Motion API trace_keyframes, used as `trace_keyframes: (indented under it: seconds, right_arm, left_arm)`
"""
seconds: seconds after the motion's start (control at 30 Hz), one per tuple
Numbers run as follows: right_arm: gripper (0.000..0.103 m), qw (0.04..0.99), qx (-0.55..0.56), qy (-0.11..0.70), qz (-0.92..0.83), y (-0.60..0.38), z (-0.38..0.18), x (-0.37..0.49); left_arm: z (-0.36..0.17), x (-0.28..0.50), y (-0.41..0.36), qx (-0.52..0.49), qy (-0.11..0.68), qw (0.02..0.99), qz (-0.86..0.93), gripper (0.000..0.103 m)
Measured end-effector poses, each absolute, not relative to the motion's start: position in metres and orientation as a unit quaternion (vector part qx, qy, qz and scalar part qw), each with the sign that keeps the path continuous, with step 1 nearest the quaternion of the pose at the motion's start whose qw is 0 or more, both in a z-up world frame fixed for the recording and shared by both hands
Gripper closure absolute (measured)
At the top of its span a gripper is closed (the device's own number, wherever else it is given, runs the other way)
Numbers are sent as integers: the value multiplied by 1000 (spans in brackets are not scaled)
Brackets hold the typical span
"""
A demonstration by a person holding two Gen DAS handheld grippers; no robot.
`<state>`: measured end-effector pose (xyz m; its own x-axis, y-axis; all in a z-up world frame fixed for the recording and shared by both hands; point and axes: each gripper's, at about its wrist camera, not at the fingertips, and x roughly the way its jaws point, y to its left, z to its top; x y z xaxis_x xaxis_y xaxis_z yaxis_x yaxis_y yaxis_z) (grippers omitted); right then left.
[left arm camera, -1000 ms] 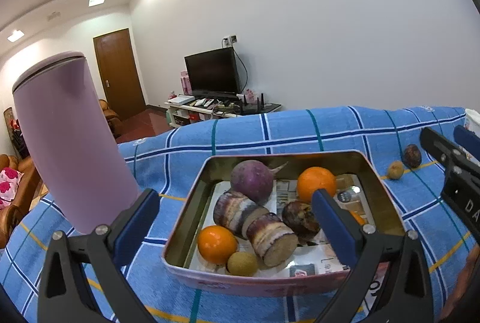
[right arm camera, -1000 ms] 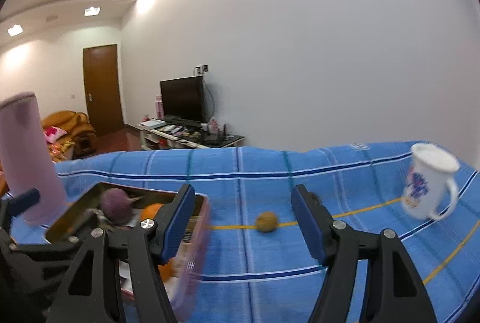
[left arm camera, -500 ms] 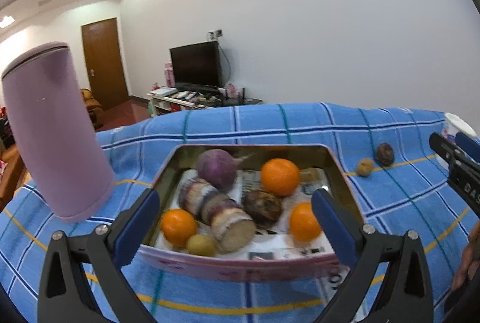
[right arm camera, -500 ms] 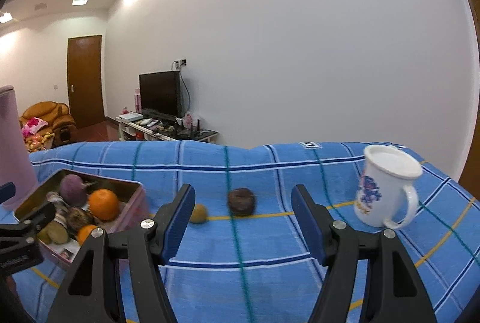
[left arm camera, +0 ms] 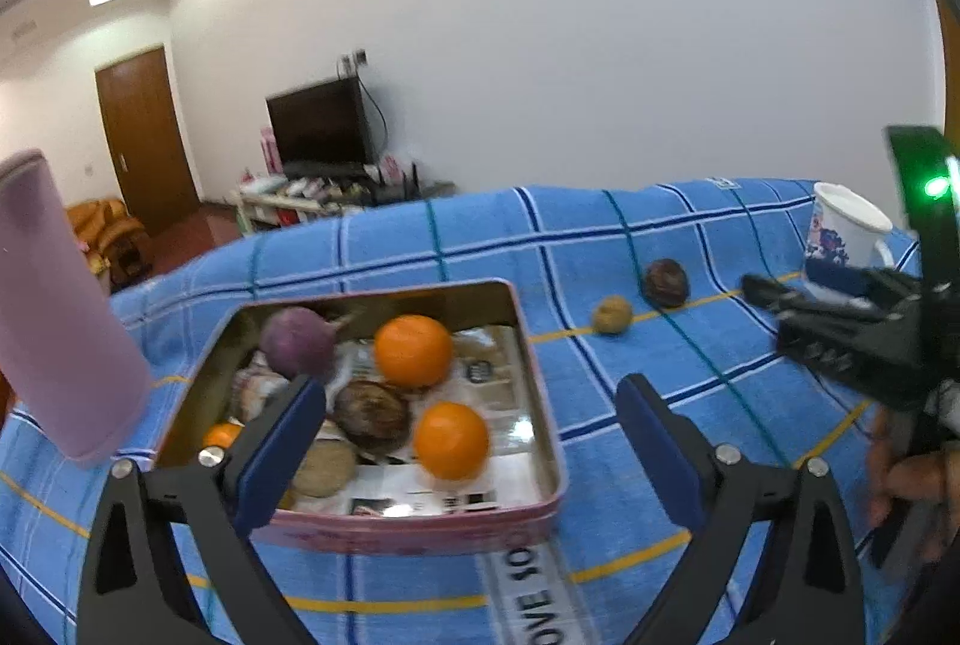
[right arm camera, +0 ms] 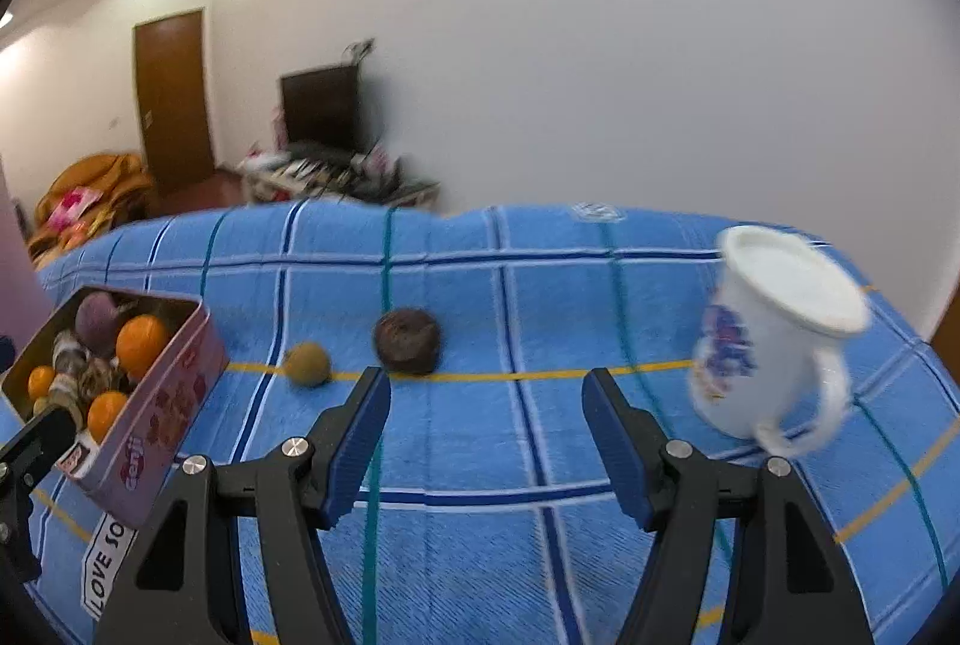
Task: Organize fruits
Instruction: 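Grasp the remaining dark brown round fruit with the right tool, then grasp the small kiwi with the left tool while the right tool holds the brown fruit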
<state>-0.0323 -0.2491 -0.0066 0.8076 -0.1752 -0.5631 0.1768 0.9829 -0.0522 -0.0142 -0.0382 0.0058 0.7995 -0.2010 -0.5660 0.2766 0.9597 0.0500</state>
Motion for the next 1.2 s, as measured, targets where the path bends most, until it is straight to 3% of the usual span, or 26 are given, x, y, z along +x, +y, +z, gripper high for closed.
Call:
trace_keyframes:
  seconds: [0.27,0.33,0.47,0.53,0.73,0.97,1.0,1.13,1.2]
  right_arm:
    - [38,930,21,364,-37,-249,-28,31]
    - [46,924,30,379,-26,-250,-33,47]
    - [53,912,38,408,2,-248,-44,71]
    - [62,908,37,417,13,-245,-48,78]
    - [63,907,43,418,9,-254,-49,71]
    - [63,930,51,362,-33,-281,-25,18]
    - [63,934,48,353,-38,-284,-23,9]
    - [63,942,57,326,-60,-298,-18,-17]
    - [63,943,63,321,-60,-305,-15,-19]
  left_arm:
    - [11,10,-60,86,306,941,-114,10]
    - [14,14,-63,93,304,942,-112,10]
    - [18,23,-70,99,300,942,-110,10]
    - [17,27,-72,96,306,941,-107,10]
    - [15,35,-85,90,323,936,-109,10]
    - [5,39,-141,97,340,927,-124,10]
    - [2,45,-147,94,350,924,-120,12]
    - [-22,70,-168,77,405,905,-109,38]
    - [-31,79,-173,72,421,899,-100,42]
